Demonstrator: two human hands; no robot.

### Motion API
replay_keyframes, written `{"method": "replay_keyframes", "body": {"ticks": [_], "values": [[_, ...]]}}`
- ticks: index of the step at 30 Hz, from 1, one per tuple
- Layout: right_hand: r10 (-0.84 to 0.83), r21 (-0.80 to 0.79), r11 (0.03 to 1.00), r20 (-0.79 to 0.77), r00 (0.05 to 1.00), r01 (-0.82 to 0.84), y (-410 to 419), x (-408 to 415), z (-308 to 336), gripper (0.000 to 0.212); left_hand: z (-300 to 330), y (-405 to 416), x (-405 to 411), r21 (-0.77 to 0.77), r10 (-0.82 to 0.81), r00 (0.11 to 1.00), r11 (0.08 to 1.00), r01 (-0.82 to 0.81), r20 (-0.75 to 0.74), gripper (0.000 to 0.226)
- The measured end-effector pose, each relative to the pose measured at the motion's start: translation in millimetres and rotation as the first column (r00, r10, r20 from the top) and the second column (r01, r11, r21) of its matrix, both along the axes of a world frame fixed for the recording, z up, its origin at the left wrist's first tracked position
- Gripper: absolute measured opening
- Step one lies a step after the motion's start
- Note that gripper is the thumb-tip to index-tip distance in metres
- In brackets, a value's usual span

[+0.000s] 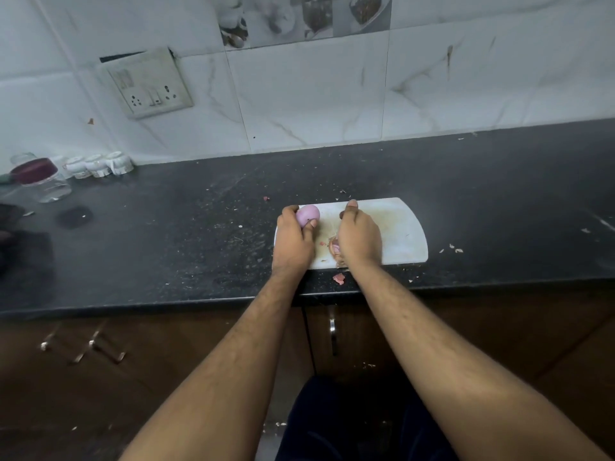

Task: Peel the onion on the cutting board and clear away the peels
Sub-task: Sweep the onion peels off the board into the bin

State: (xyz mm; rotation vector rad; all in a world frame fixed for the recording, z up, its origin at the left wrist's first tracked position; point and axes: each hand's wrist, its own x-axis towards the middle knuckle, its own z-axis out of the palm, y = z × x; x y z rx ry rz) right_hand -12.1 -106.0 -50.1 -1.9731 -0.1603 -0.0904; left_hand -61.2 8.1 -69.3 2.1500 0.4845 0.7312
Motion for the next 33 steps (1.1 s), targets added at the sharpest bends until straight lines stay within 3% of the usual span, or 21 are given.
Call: {"method": "replay_keyframes", "body": {"ticks": [7,10,13,15,18,22,33], "values": [[0.080,0.269,0.961,-0.075,0.994,-0.057,-11,29,3,0.062,-2,4,2,-0.008,-0.011,1.000,1.000,0.011,-0.004,0.042],[0.317,0.153,0.939,-0.042,0.947,-0.308,-29,32,-3,0.060,-2,7,6,-0.064,0.001,1.000,0.998,-0.001,0.002,0.044],[0.571,0.065,0.819,-0.011,0.821,-0.570,-32,27,-5,0.046,2,16,15,-0.199,-0.019,0.999,0.980,0.014,-0.026,0.043],[0.659,-0.083,0.751,0.029,0.751,-0.656,-30,19,-6,0.032,9,25,22,-0.276,-0.035,0.999,0.961,0.030,-0.013,0.042],[0.707,-0.357,0.676,0.069,0.703,-0.645,-29,16,-8,0.061,17,34,32,-0.291,-0.041,0.999,0.956,0.033,-0.022,0.044],[0.773,-0.528,0.566,0.072,0.630,-0.634,-30,19,-8,0.065,11,32,42,-0.259,-0.157,0.987,0.955,0.142,-0.039,0.045],[0.868,-0.624,0.455,0.152,0.472,-0.635,-34,16,-10,0.021,1,35,42,-0.223,-0.273,0.962,0.936,0.271,0.022,0.055]]}}
